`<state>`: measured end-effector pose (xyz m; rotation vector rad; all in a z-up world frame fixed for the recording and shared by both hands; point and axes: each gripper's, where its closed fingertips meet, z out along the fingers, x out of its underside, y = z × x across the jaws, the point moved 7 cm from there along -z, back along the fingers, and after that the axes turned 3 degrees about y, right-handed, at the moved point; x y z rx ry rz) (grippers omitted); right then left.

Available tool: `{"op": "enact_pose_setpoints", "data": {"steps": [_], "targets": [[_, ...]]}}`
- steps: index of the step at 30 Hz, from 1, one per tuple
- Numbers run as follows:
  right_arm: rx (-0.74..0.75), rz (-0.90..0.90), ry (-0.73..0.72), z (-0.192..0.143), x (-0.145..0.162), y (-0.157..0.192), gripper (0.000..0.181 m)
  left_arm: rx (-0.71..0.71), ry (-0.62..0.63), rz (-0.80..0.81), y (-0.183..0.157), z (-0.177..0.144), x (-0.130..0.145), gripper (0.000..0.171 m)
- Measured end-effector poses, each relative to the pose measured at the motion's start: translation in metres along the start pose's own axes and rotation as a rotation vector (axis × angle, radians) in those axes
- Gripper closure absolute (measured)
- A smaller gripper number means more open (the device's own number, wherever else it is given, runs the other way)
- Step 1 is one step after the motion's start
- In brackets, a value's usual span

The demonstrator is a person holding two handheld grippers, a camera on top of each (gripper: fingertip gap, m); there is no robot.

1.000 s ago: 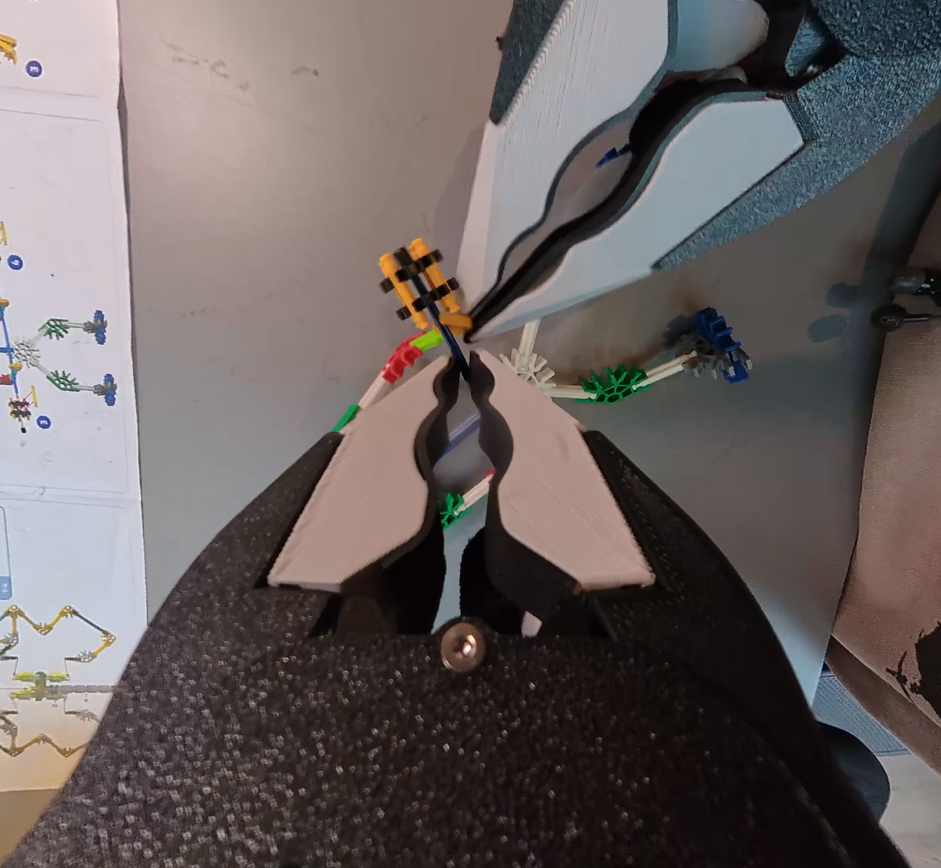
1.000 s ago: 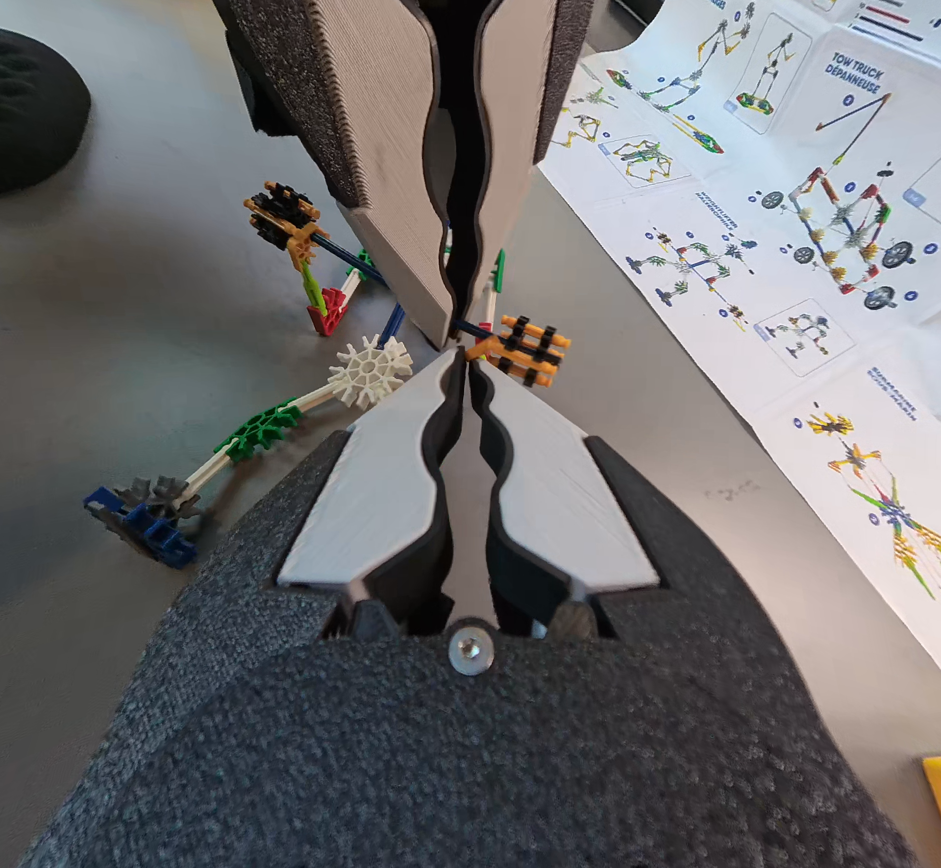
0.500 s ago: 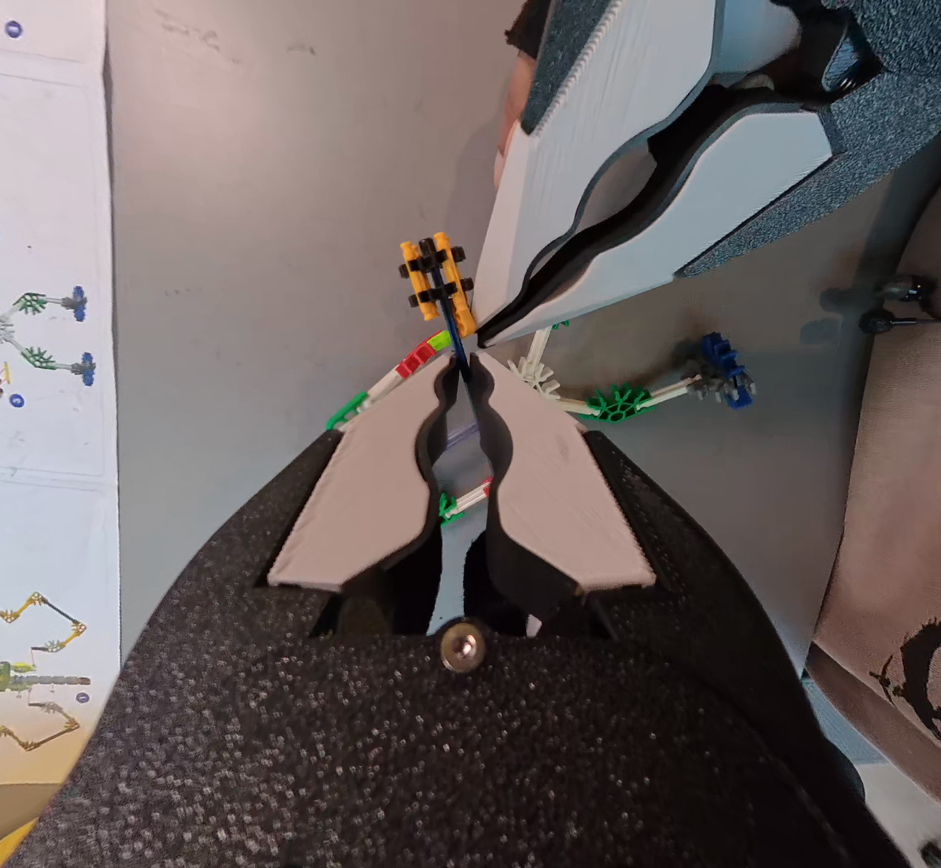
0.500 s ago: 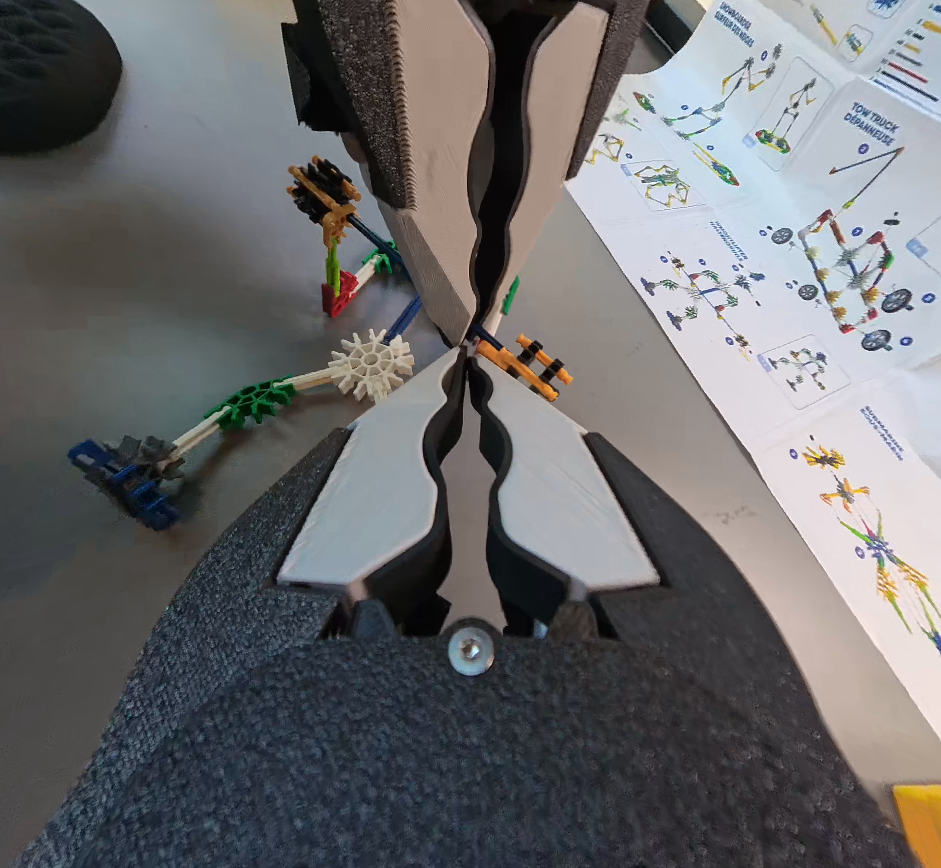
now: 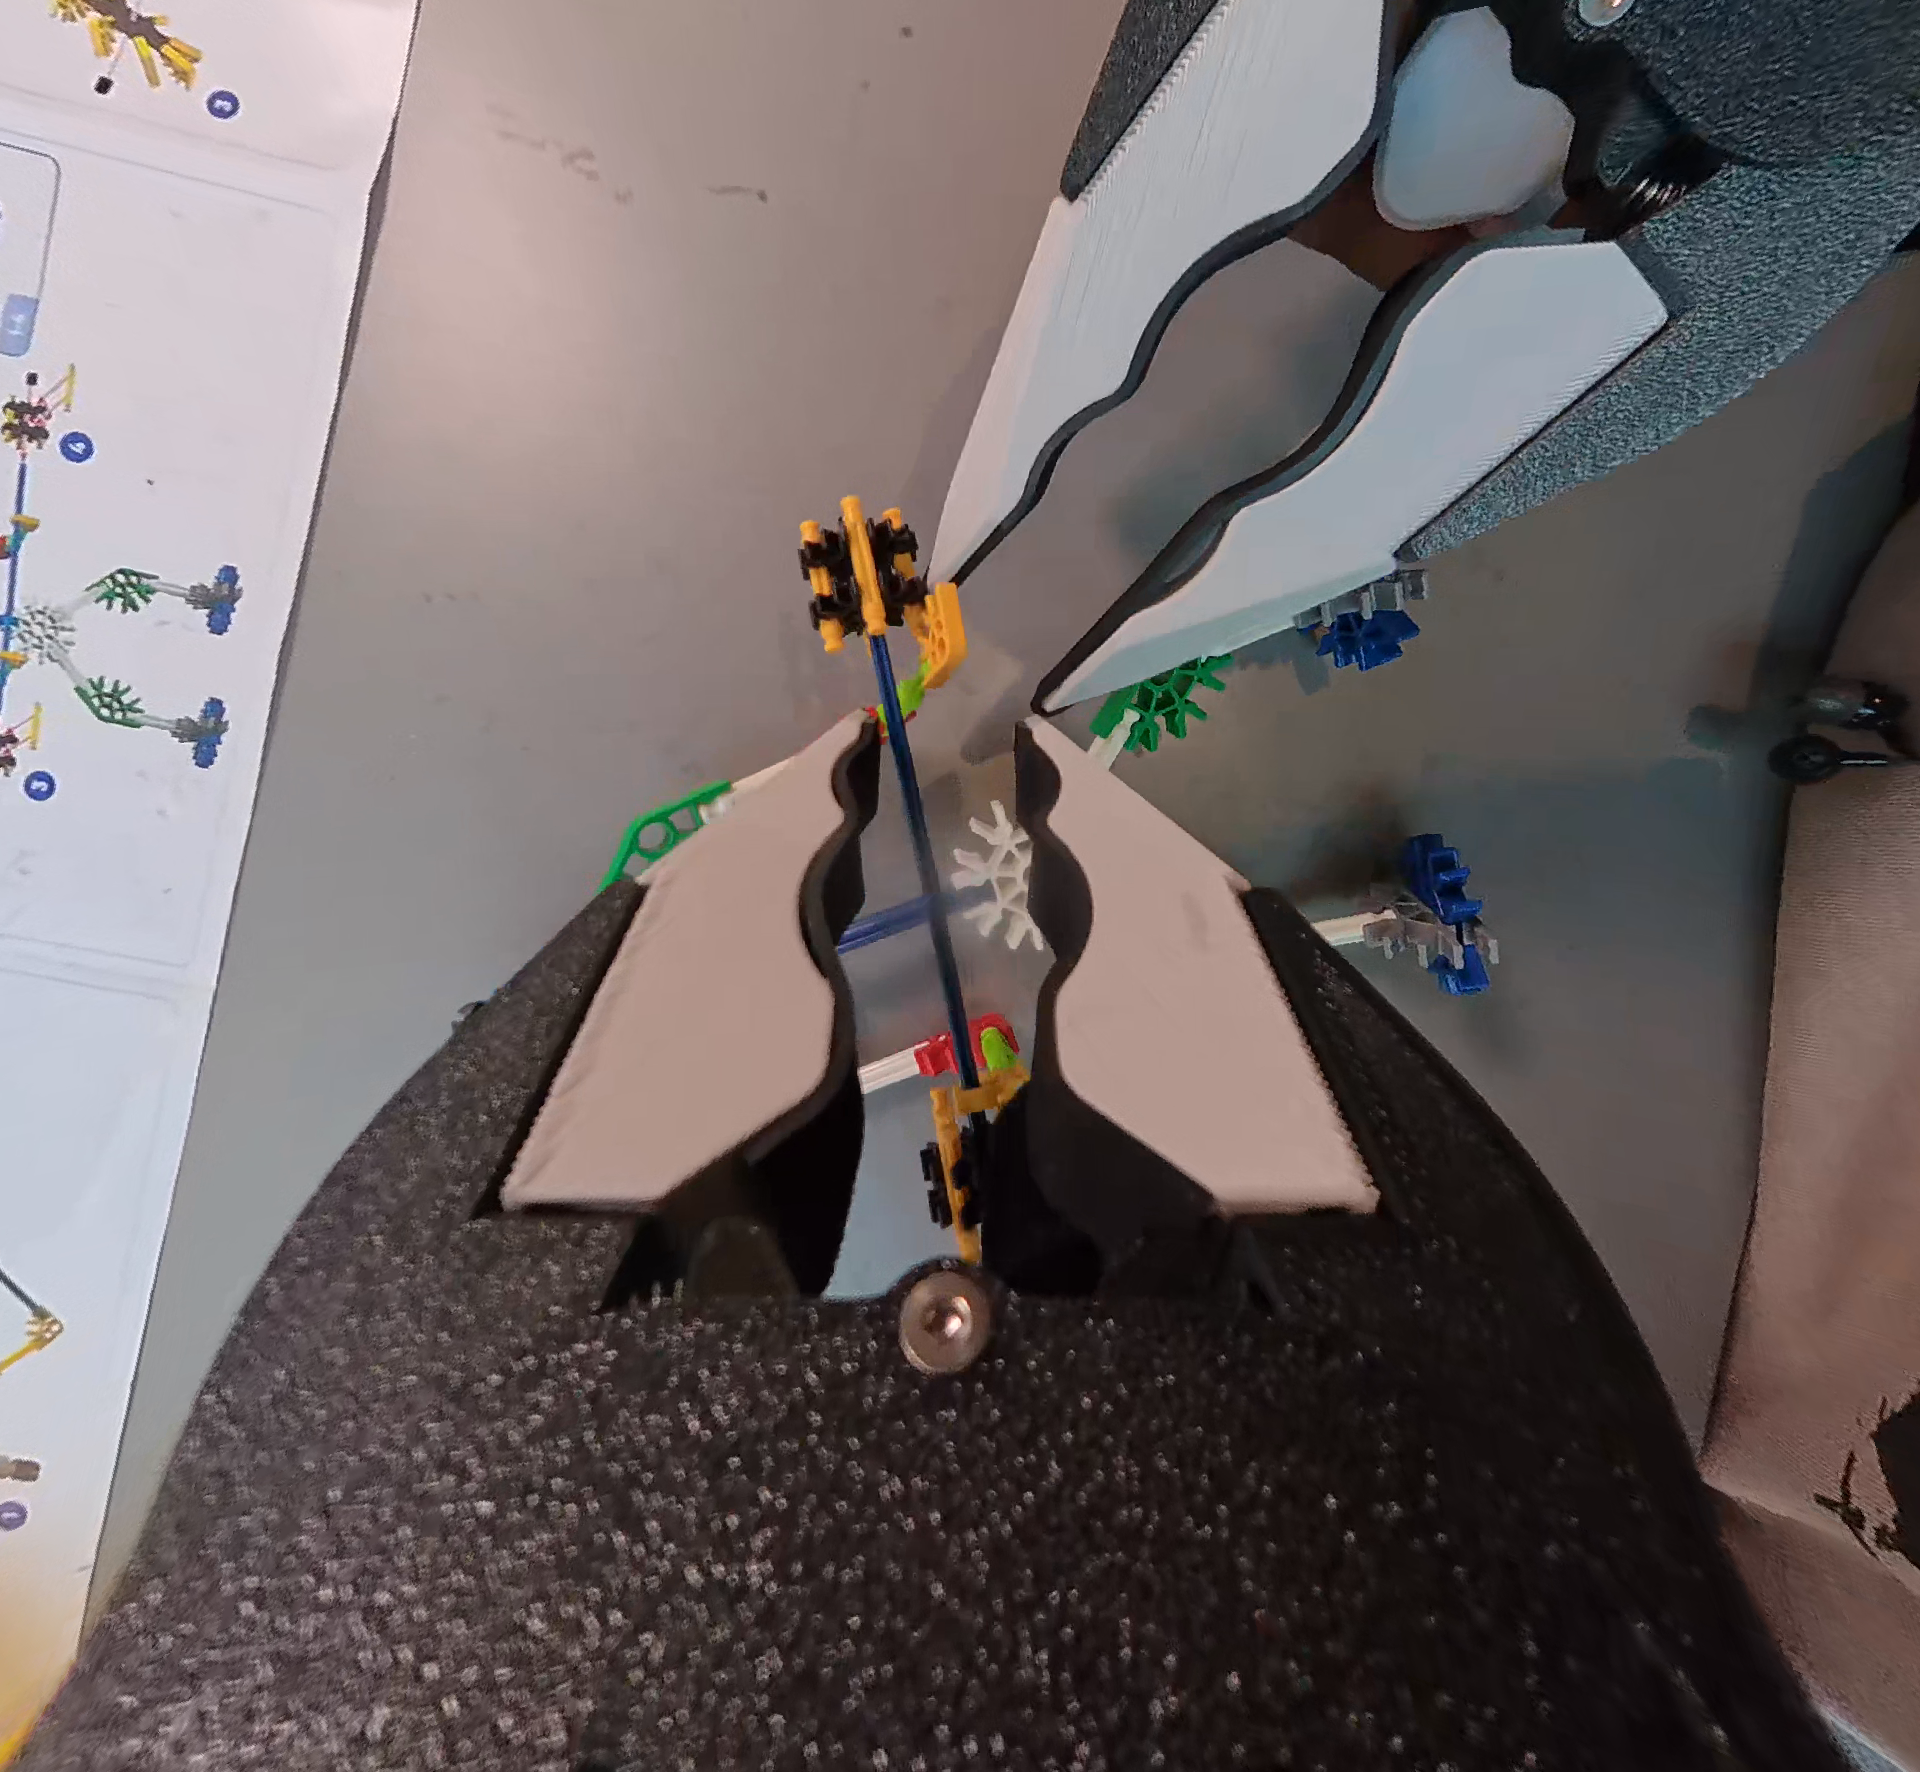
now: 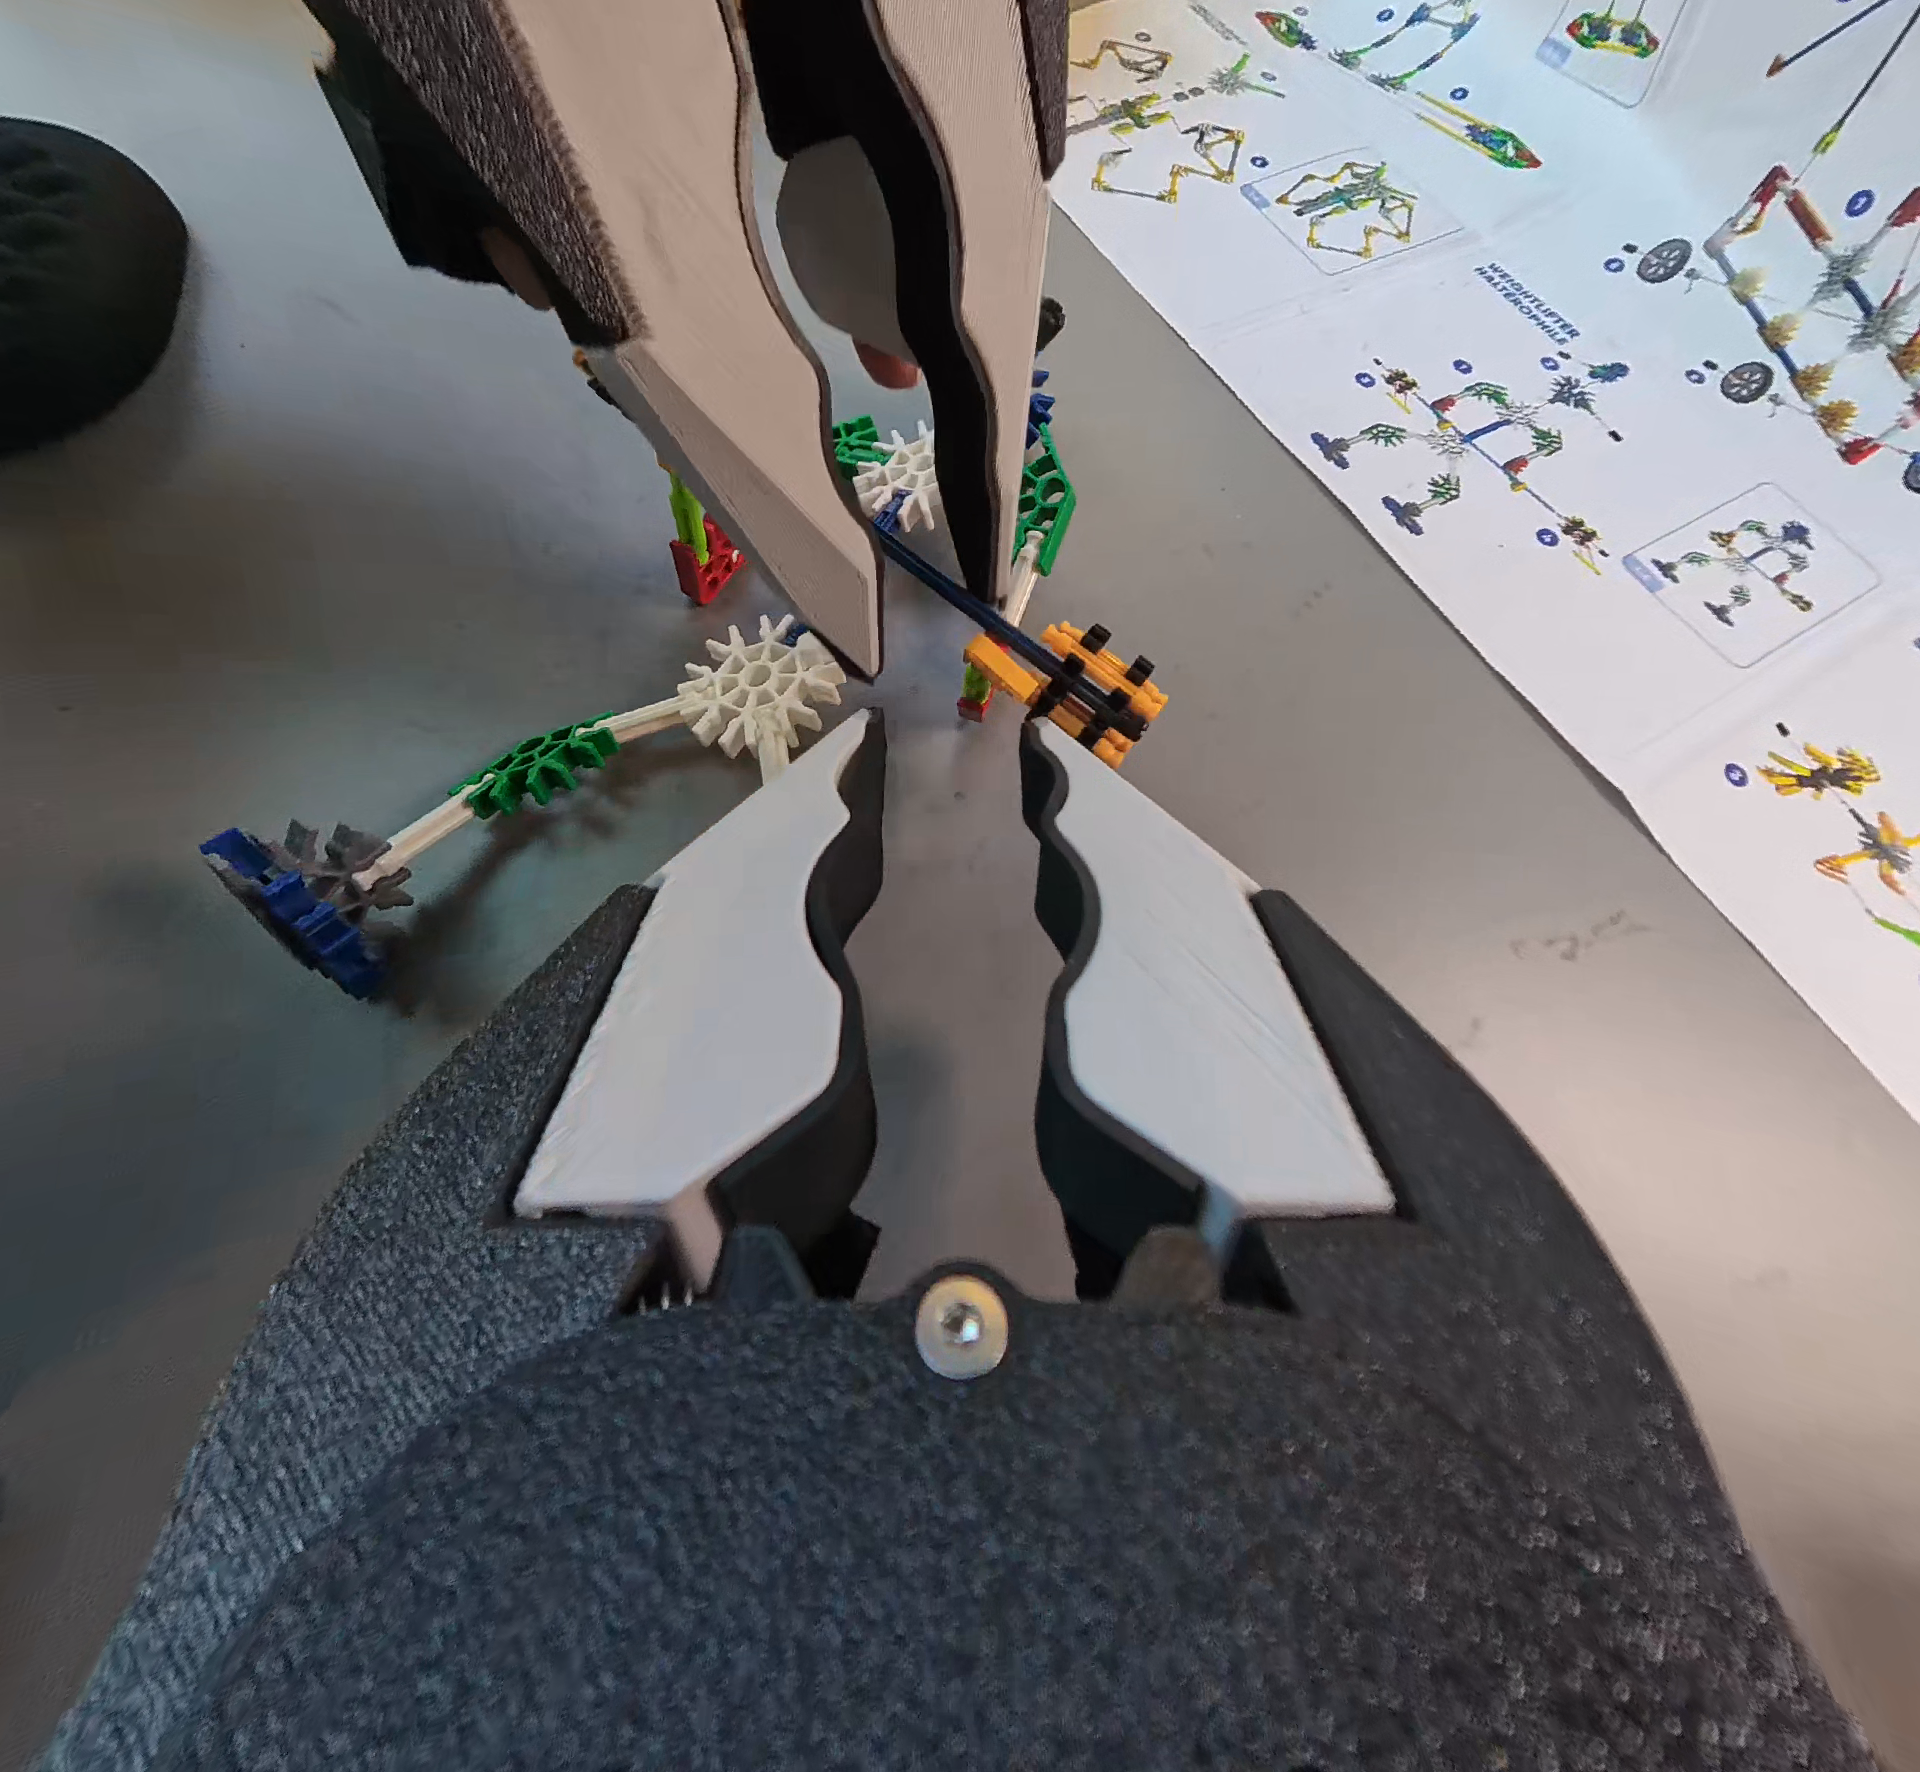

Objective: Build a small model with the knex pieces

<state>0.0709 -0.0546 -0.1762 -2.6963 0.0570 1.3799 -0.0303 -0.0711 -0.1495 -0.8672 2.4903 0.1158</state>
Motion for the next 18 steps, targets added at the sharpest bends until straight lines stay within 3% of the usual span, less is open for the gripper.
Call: {"op": "enact_pose_setpoints", "data": {"steps": [7,11,14,16,18], "targets": [[0.006,0.072,-0.021,0.004,0.000,-0.012,0.149,-0.033,-0.012,0.002,0.006,0.006,-0.002,0.149],[-0.053,0.107,-0.050,-0.001,-0.004,-0.008,0.159,-0.051,-0.047,-0.007,0.005,-0.005,0.003,0.149],[-0.016,0.053,-0.028,0.002,-0.006,-0.008,0.160,-0.059,-0.059,0.001,0.001,-0.009,0.011,0.149],[-0.012,0.011,-0.024,0.004,-0.007,-0.009,0.170,-0.063,-0.080,0.003,-0.001,-0.010,0.014,0.149],[-0.050,-0.109,-0.028,0.006,-0.010,-0.008,0.173,-0.070,-0.104,0.020,-0.002,-0.012,0.014,0.150]]}}
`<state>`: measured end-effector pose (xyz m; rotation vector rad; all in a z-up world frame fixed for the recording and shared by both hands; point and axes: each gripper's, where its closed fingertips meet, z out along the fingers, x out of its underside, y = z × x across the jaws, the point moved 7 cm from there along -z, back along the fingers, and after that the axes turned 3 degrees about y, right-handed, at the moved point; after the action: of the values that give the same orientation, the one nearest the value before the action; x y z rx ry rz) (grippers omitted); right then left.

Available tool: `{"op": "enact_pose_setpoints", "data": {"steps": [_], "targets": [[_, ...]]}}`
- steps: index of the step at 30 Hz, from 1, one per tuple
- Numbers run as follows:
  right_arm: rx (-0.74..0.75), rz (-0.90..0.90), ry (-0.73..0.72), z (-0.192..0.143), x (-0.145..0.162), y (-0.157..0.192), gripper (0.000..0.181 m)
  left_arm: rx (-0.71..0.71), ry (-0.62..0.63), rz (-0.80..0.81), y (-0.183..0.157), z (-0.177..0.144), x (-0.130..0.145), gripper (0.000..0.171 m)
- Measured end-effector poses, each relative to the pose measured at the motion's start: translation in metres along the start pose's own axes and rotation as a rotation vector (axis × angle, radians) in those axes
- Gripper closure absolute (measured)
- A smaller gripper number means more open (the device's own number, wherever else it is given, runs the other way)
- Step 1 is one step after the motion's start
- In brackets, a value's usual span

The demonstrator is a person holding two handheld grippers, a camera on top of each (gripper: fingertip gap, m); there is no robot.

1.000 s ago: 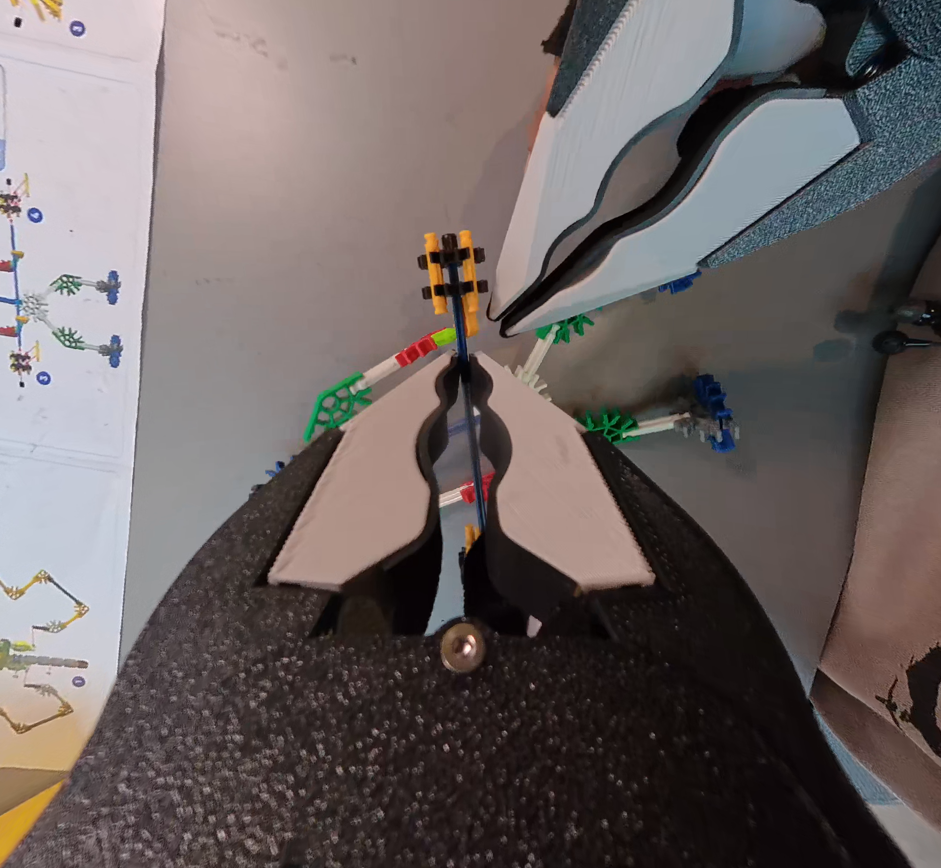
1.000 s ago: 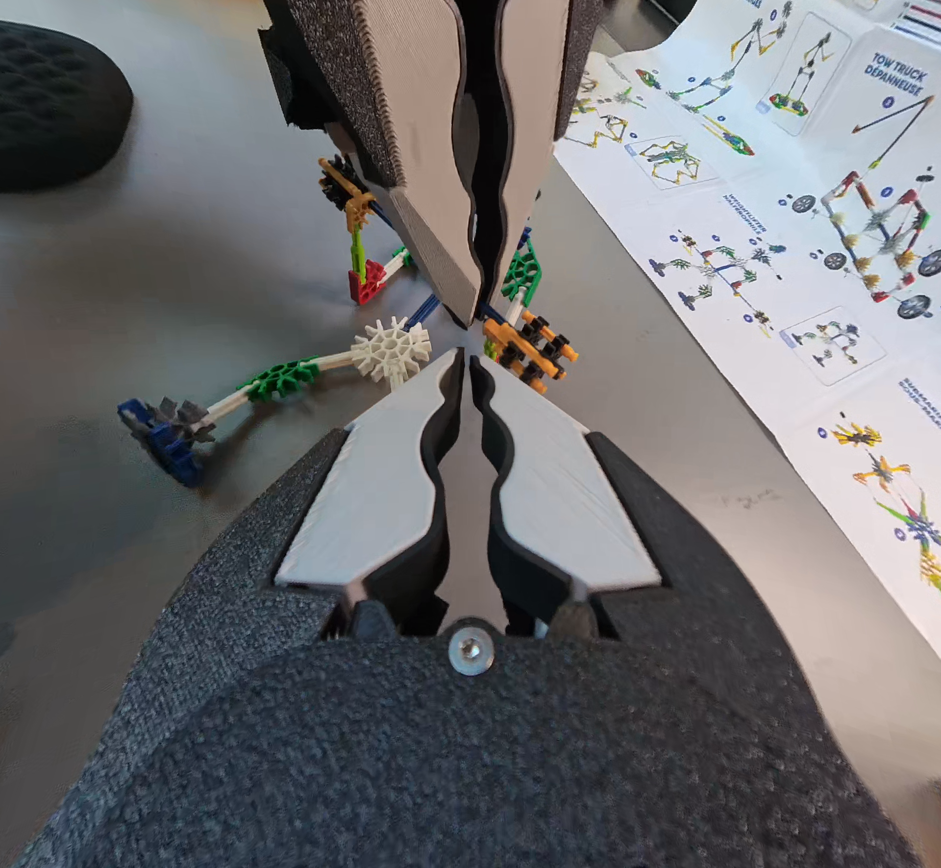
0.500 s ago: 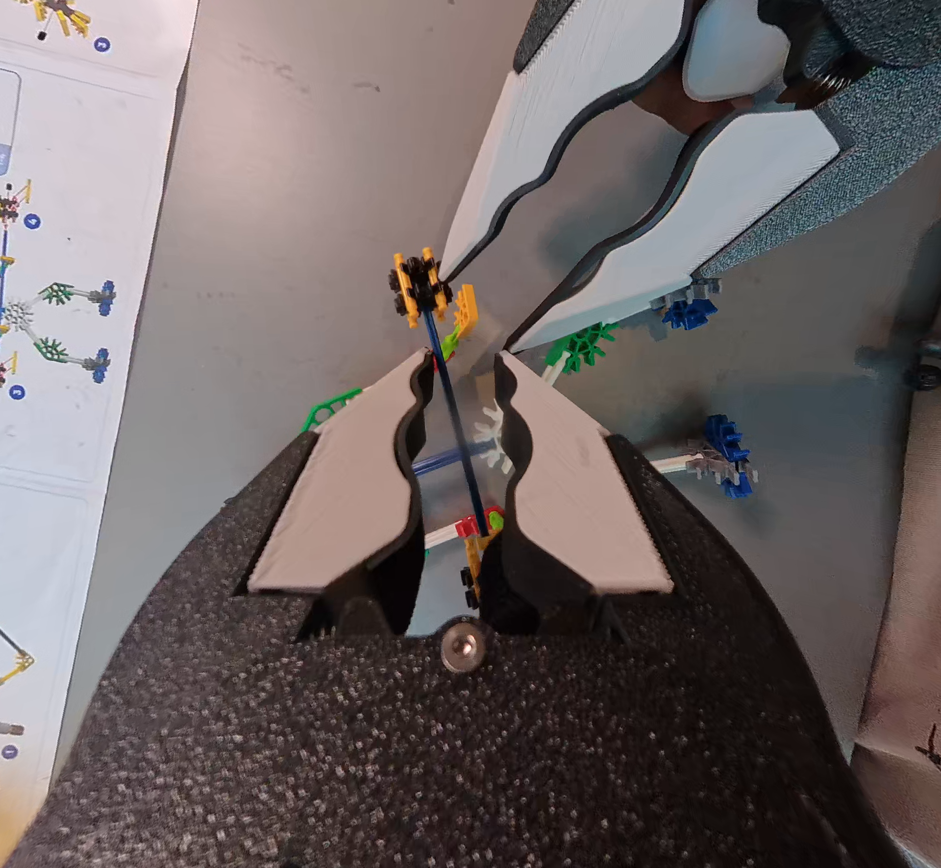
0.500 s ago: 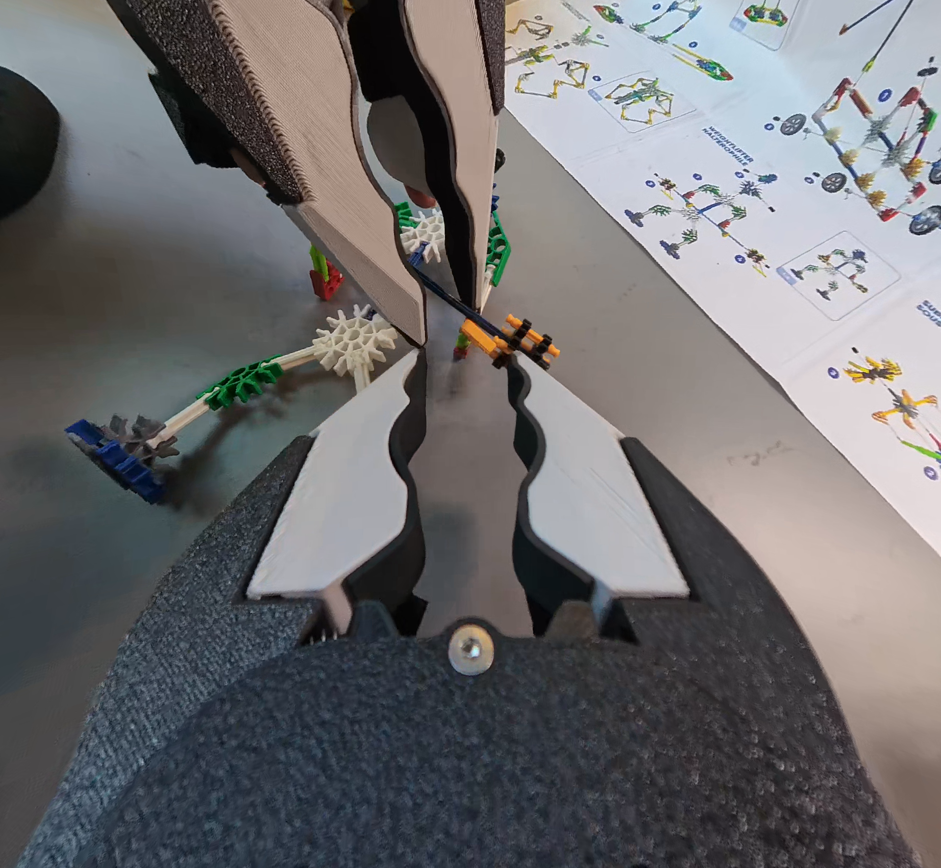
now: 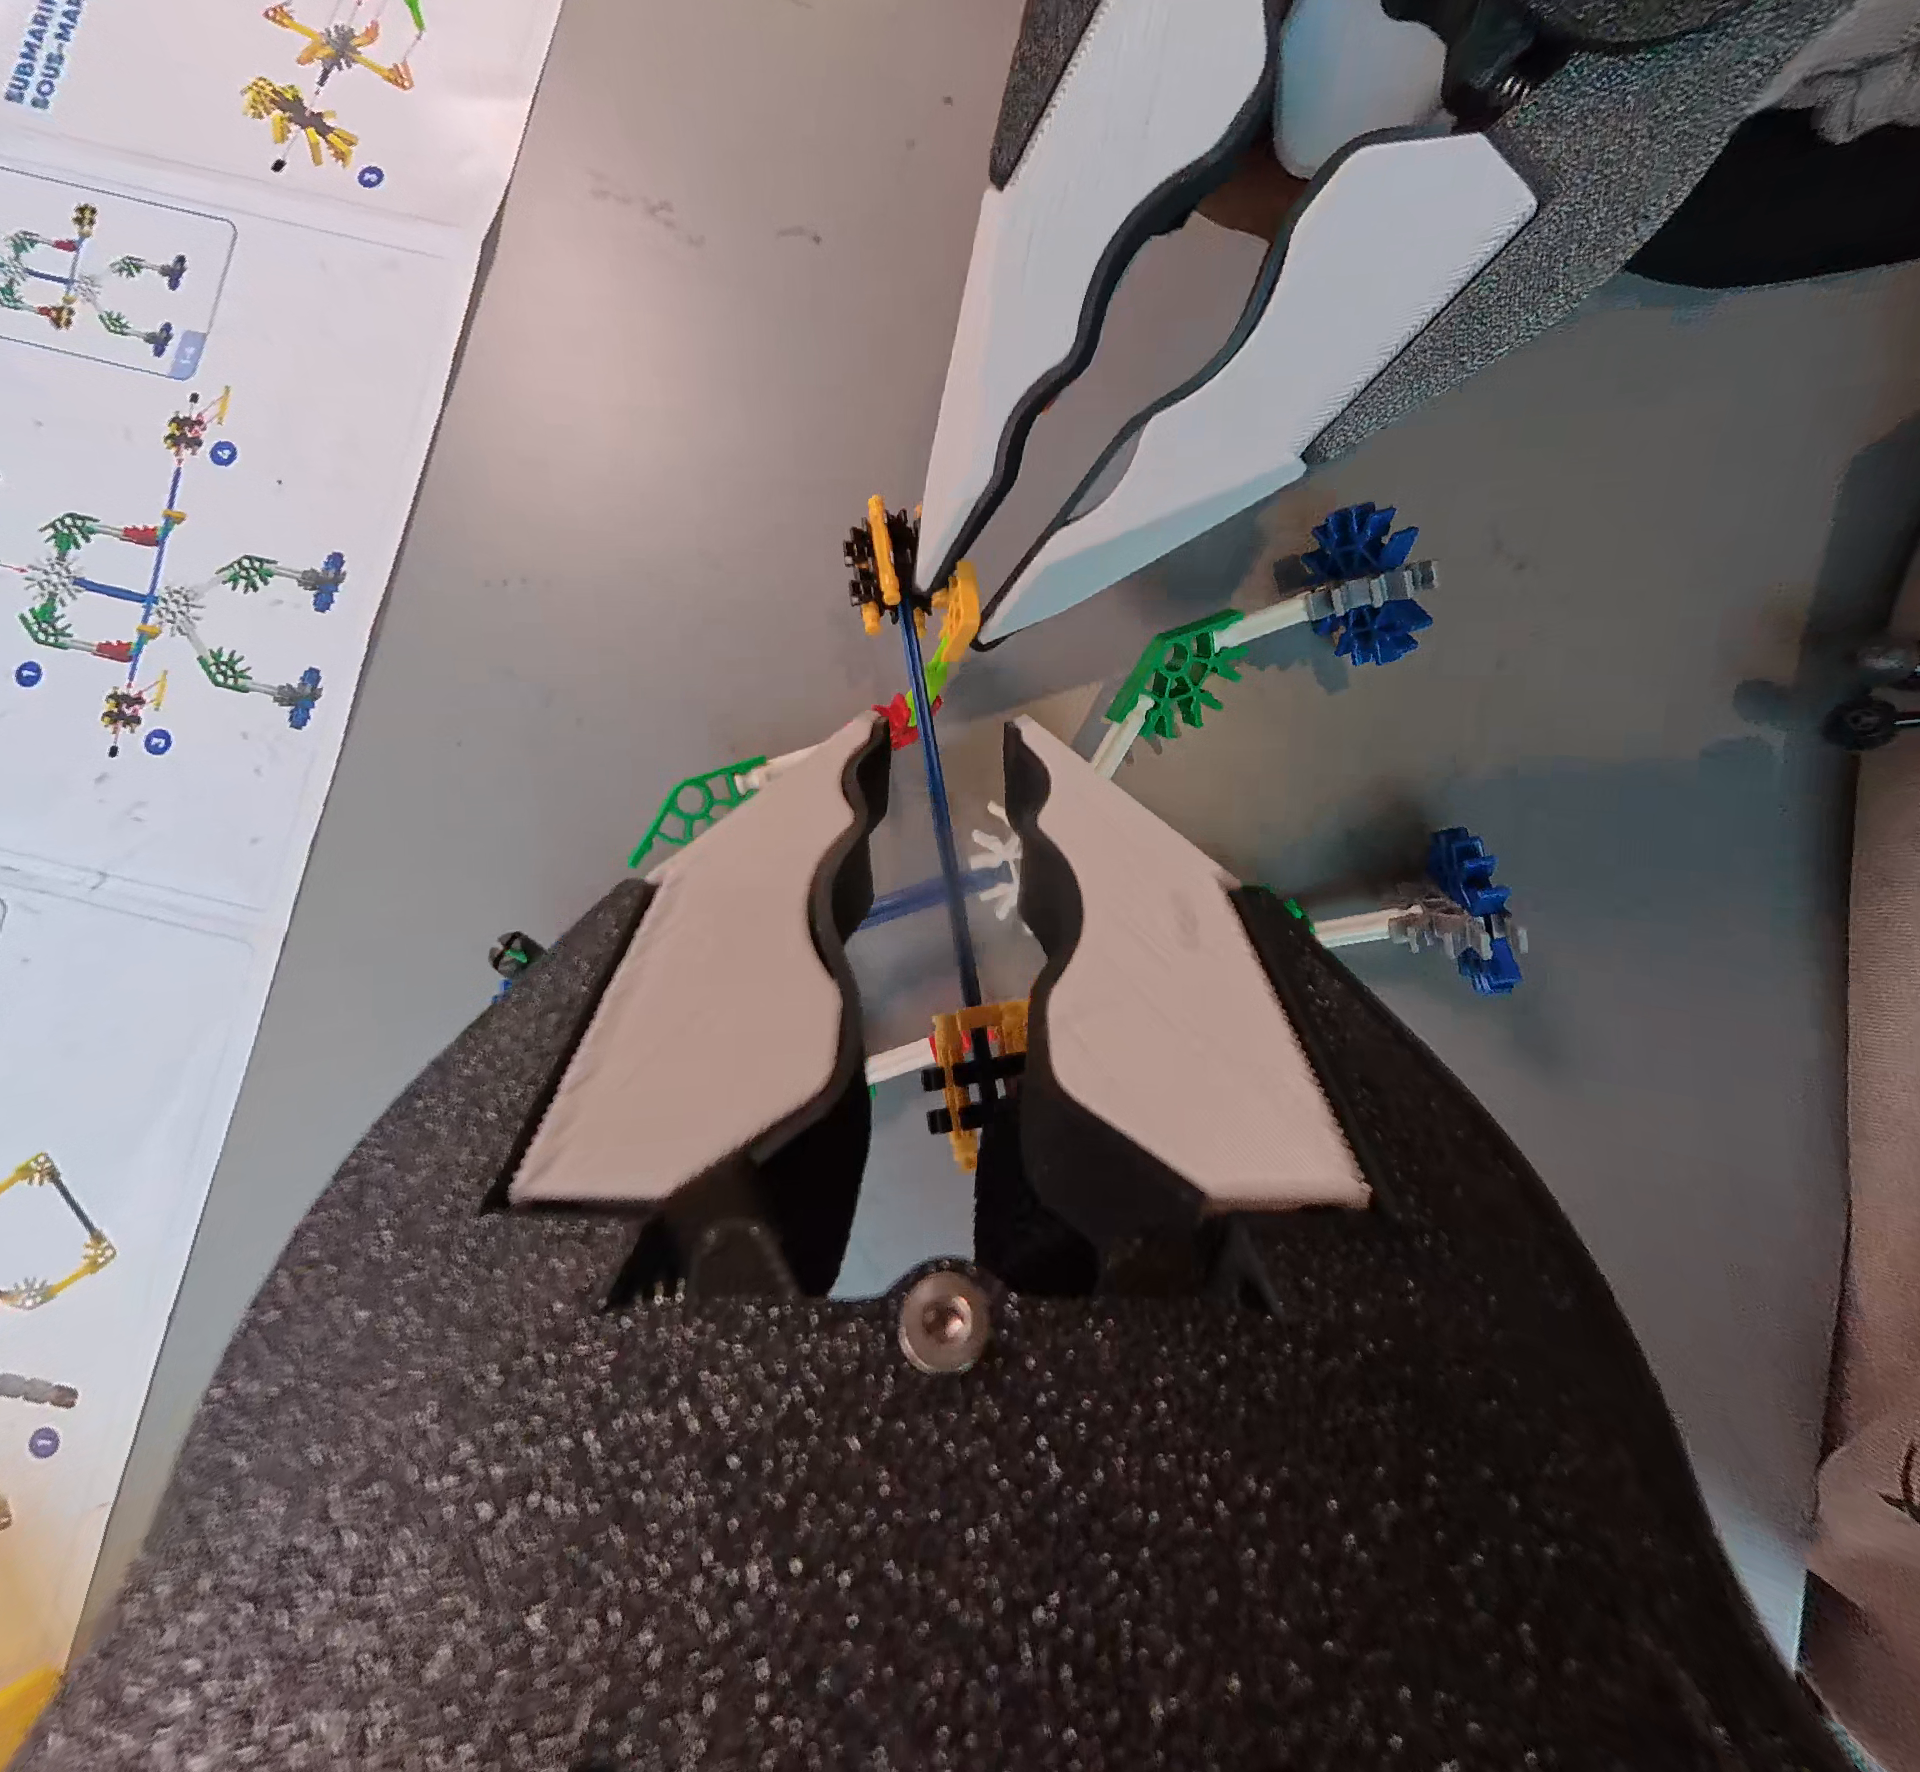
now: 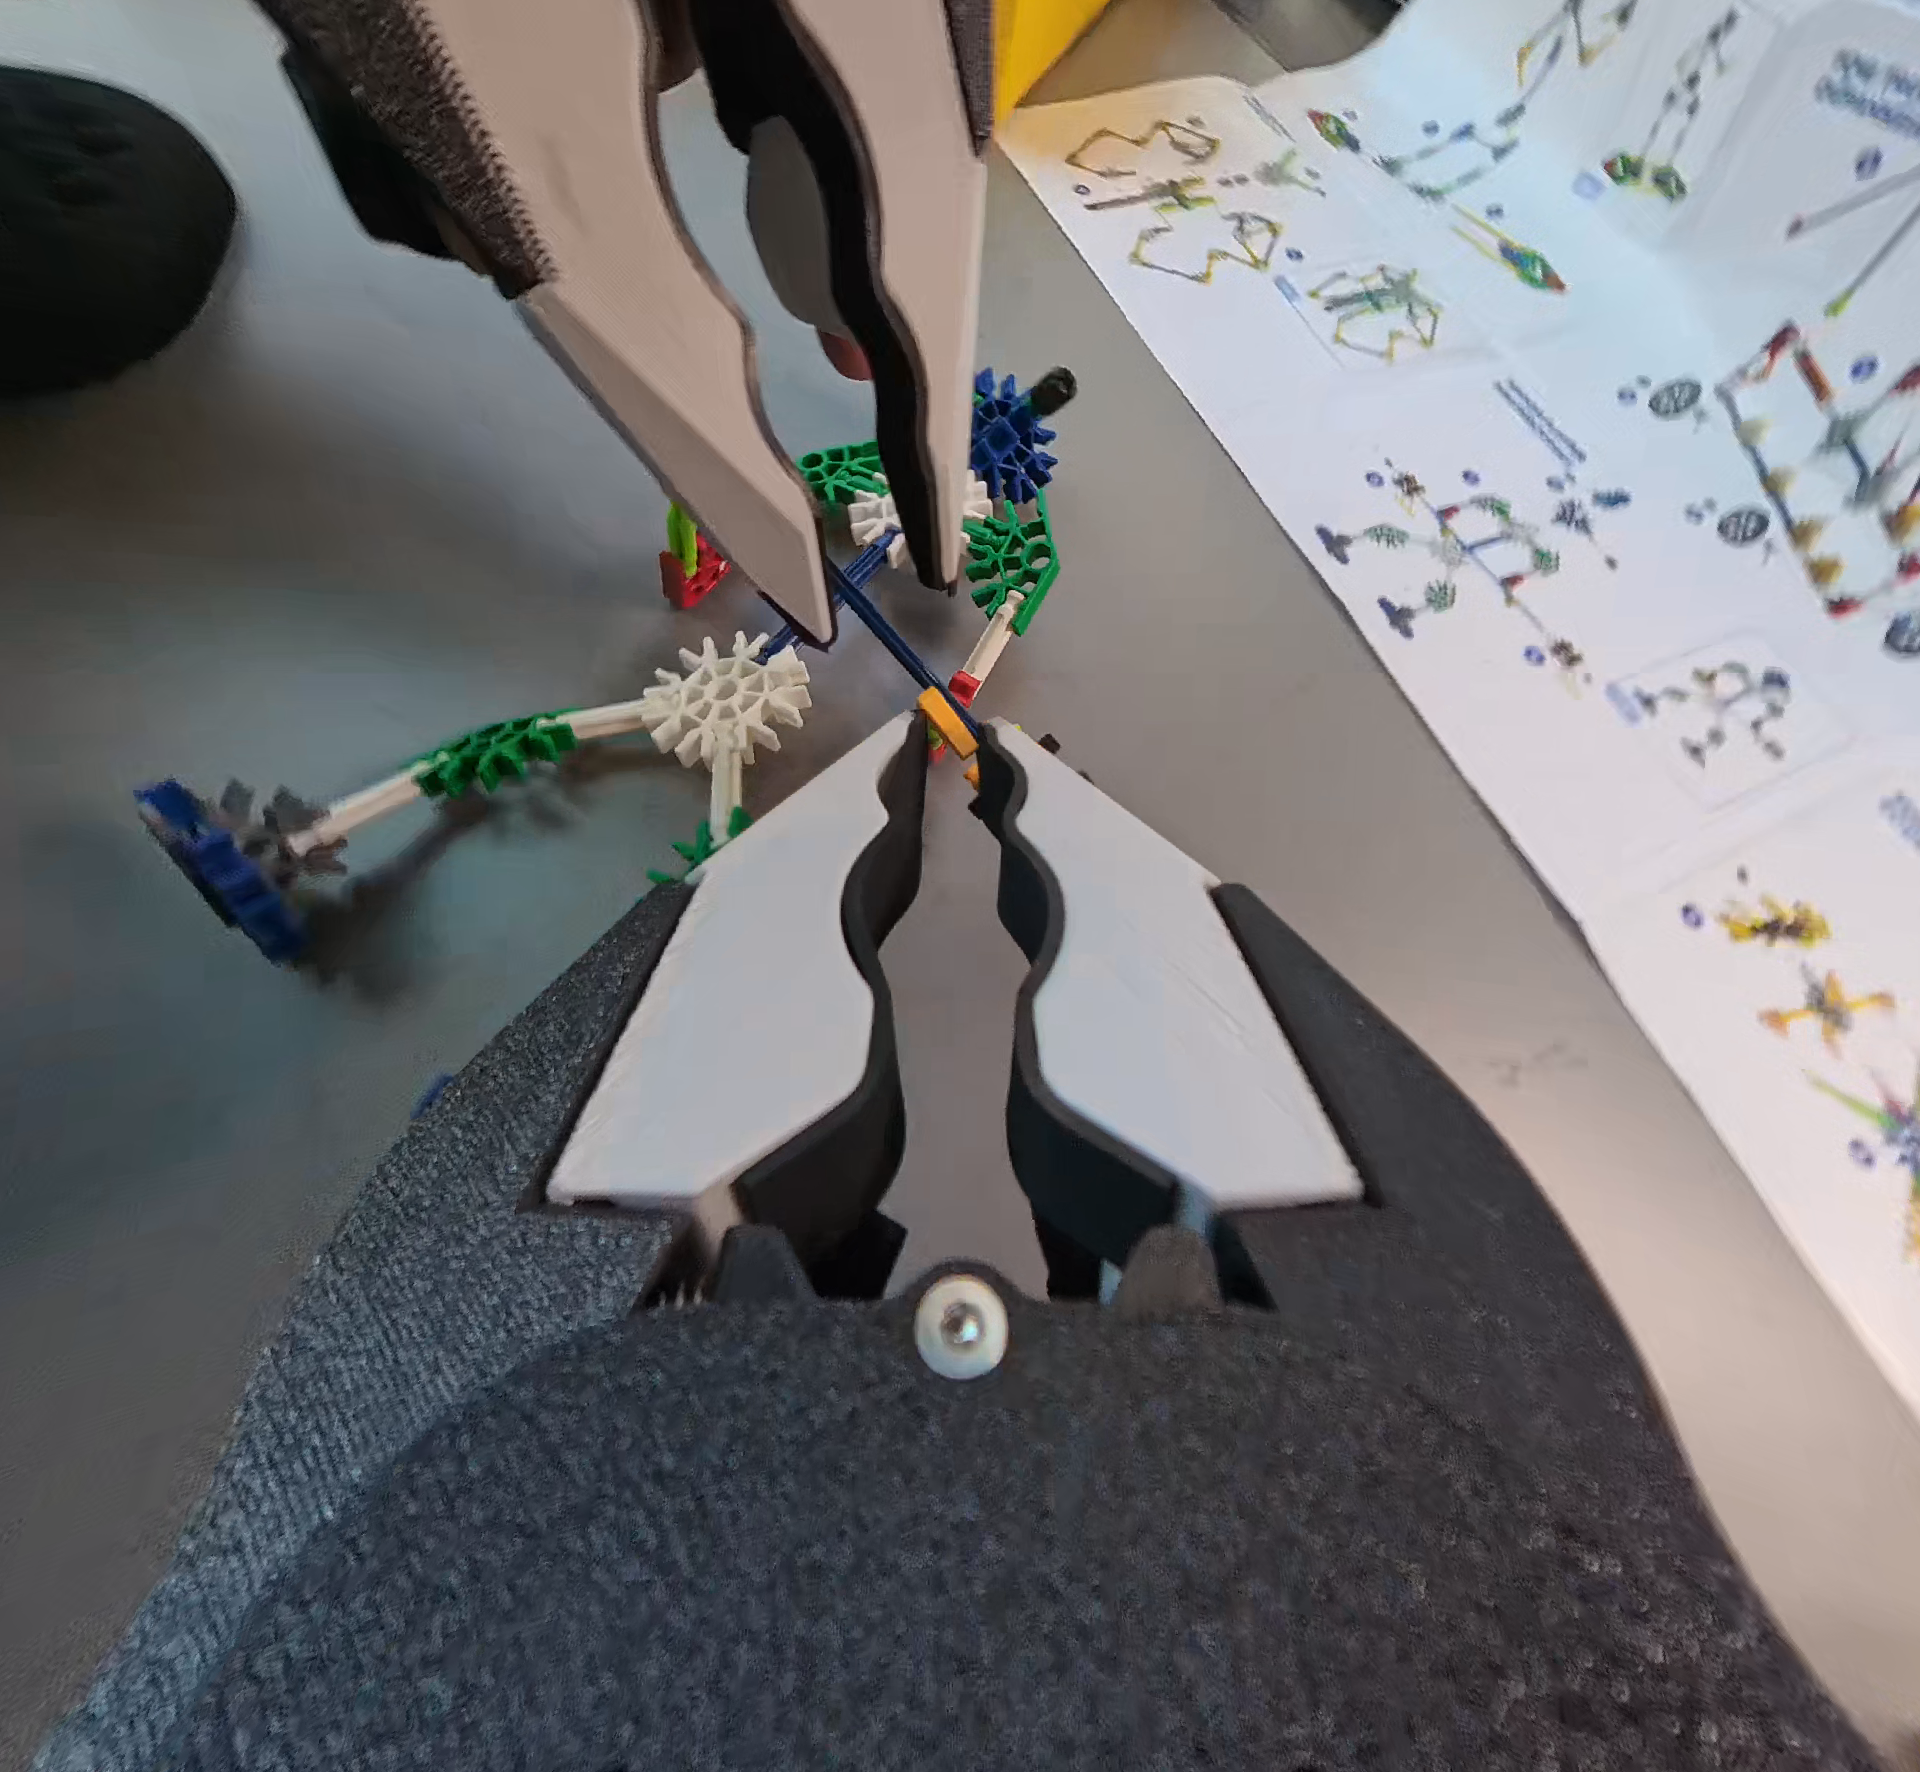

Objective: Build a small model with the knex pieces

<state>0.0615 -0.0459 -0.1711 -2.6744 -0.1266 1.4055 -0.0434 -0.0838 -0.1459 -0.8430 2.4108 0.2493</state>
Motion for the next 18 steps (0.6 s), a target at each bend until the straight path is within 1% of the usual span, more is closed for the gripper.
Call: {"op": "enact_pose_setpoints", "data": {"steps": [1,4,8,10,13,15,18], "targets": [[-0.021,-0.107,0.001,0.000,-0.002,0.001,0.175,0.004,-0.008,0.012,-0.001,-0.001,0.000,0.150],[-0.111,-0.530,0.033,-0.002,-0.003,0.008,0.179,0.026,0.001,0.065,-0.006,-0.001,0.000,0.153],[-0.227,-0.938,0.133,-0.002,-0.014,0.007,0.179,0.004,0.070,0.123,-0.008,0.001,0.005,0.154],[-0.288,-1.142,0.169,-0.001,-0.017,0.008,0.179,0.000,0.097,0.120,-0.008,0.000,0.008,0.154],[-0.371,-1.450,0.182,-0.002,-0.023,0.010,0.179,0.008,0.107,0.083,-0.006,0.001,0.013,0.154],[-0.421,-1.644,0.195,-0.003,-0.026,0.013,0.179,0.030,0.092,0.060,-0.006,0.001,0.012,0.154],[-0.443,-1.941,0.201,-0.002,-0.025,0.018,0.179,0.055,0.091,0.066,-0.009,0.002,0.011,0.157]]}}
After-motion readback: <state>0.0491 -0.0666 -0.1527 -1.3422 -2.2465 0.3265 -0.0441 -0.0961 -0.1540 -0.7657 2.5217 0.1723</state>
